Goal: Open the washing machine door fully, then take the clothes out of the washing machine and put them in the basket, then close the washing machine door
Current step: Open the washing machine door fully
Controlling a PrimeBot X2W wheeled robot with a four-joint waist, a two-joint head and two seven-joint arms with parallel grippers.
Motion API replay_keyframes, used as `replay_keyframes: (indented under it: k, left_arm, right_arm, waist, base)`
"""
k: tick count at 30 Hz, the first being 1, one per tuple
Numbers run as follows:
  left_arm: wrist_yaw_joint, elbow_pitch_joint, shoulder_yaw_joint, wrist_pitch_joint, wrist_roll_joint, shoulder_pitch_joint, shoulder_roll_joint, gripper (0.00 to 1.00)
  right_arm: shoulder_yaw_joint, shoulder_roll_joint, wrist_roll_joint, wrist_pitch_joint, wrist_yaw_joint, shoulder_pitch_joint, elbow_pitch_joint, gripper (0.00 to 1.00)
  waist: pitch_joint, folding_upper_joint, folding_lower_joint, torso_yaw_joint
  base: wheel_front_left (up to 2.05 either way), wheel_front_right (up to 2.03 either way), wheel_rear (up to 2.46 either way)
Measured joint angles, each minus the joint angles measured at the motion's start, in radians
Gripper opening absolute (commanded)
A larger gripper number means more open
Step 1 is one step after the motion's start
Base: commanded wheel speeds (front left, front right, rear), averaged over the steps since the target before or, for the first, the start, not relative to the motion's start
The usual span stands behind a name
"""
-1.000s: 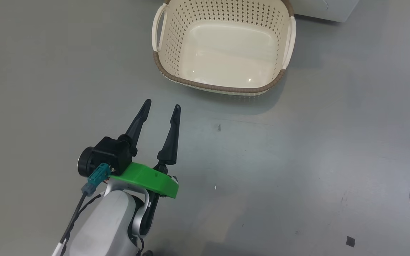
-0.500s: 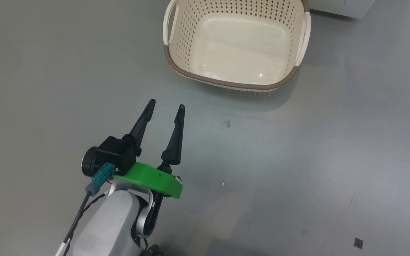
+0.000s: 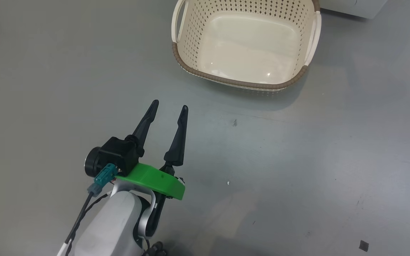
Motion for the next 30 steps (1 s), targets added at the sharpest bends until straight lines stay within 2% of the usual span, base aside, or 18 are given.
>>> replay_keyframes:
  k: [12,30]
  left_arm:
    - [0.004,-0.007,-0.010,0.000,-0.004,0.000,0.000,1.00]
    - [0.009,-0.014,-0.013,0.000,-0.019,0.000,-0.001,1.00]
  right_arm:
    - [-0.002,-0.030,-0.004,0.068,0.000,-0.070,0.086,0.00]
    - [-0.006,-0.058,0.002,0.170,0.000,-0.094,0.159,0.00]
  waist:
    - [0.011,0.0000,0.0000,0.018]
    - [0.011,0.0000,0.0000,0.018]
  base:
    - [0.00,0.00,0.00]
    - [0.00,0.00,0.00]
